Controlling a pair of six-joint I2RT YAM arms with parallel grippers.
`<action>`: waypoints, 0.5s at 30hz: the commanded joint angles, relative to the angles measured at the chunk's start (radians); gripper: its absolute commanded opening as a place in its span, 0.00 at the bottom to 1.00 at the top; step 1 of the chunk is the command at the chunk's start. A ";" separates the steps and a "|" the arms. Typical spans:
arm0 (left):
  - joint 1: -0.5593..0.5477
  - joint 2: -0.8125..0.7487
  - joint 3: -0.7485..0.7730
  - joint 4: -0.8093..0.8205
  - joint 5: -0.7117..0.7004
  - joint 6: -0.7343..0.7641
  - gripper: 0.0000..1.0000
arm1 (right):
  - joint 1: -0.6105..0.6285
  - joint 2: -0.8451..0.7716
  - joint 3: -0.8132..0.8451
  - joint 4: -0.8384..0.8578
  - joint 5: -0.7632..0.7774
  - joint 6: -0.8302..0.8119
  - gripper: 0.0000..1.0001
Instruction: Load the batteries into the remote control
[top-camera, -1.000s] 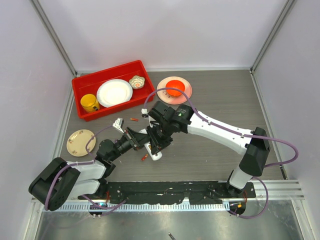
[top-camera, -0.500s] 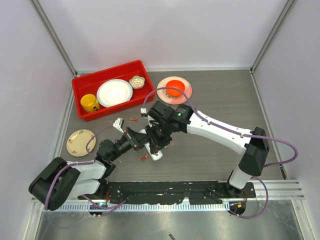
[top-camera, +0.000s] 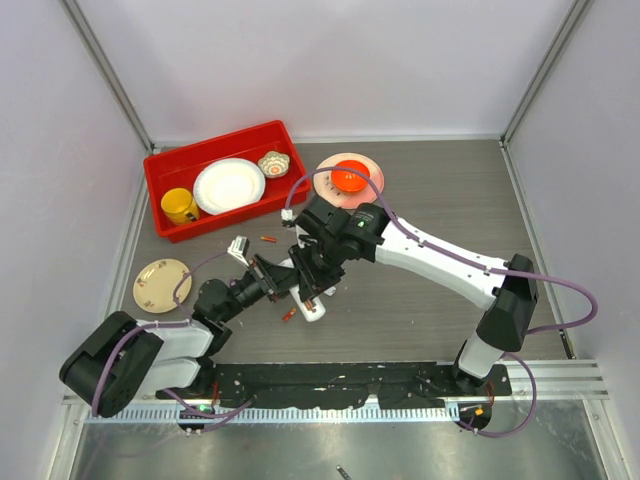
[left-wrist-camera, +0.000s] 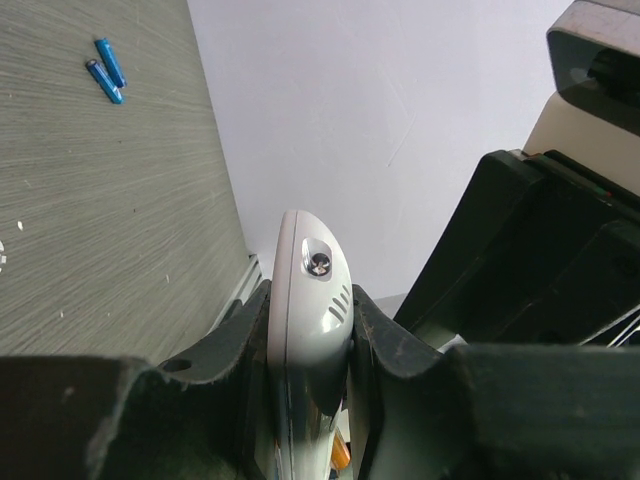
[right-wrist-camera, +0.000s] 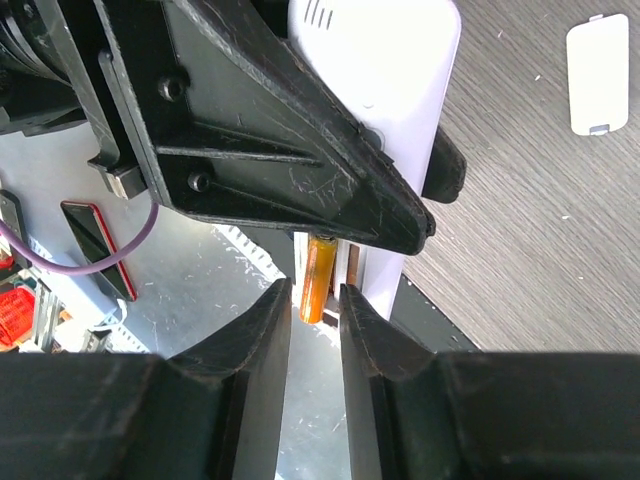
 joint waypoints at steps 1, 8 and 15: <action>-0.004 0.012 0.020 0.271 0.013 -0.005 0.00 | 0.001 0.001 0.063 -0.027 0.019 -0.019 0.32; -0.003 0.053 0.037 0.271 0.003 -0.015 0.00 | 0.001 -0.038 0.117 -0.077 0.017 -0.036 0.33; -0.003 0.093 0.095 0.271 0.038 -0.072 0.00 | 0.002 -0.288 -0.115 0.132 0.184 -0.083 0.33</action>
